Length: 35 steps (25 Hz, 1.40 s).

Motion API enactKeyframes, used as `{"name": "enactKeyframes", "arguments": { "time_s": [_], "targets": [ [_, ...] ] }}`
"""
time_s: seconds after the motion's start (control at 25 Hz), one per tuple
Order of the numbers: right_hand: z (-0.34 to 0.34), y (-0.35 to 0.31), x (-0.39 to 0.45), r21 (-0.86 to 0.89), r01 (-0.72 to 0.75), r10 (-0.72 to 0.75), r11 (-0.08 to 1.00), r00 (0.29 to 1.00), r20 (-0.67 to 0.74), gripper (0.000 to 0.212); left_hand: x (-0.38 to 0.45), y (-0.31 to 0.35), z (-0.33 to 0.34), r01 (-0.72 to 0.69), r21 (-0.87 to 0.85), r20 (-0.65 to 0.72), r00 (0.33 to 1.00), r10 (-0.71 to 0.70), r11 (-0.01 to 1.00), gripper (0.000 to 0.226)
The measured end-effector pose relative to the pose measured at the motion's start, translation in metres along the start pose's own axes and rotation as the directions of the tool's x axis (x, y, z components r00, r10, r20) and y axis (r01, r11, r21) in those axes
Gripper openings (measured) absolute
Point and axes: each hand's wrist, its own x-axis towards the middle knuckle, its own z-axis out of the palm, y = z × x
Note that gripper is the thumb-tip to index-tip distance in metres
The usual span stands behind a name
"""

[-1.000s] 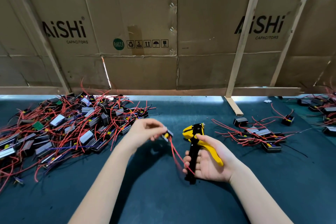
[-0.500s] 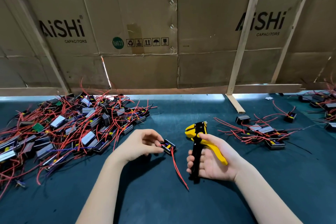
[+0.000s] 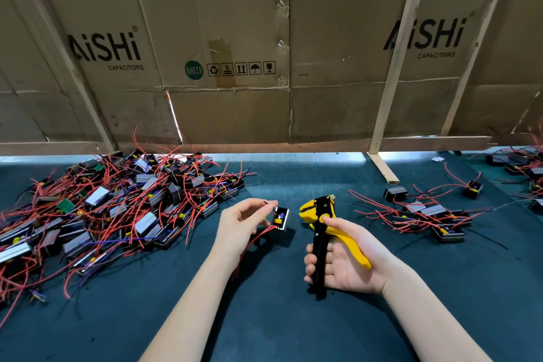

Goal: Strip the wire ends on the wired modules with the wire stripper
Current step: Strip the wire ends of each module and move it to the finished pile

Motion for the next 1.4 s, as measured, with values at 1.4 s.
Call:
{"name": "enactKeyframes", "arguments": {
  "time_s": [1.4],
  "targets": [
    [-0.003,-0.002,-0.004,-0.299,-0.018,0.072,0.954,0.982,0.173,0.059,0.005,-0.015,-0.002,-0.091,0.333,0.154,0.987,0.042,0.938,0.012]
  ]
}}
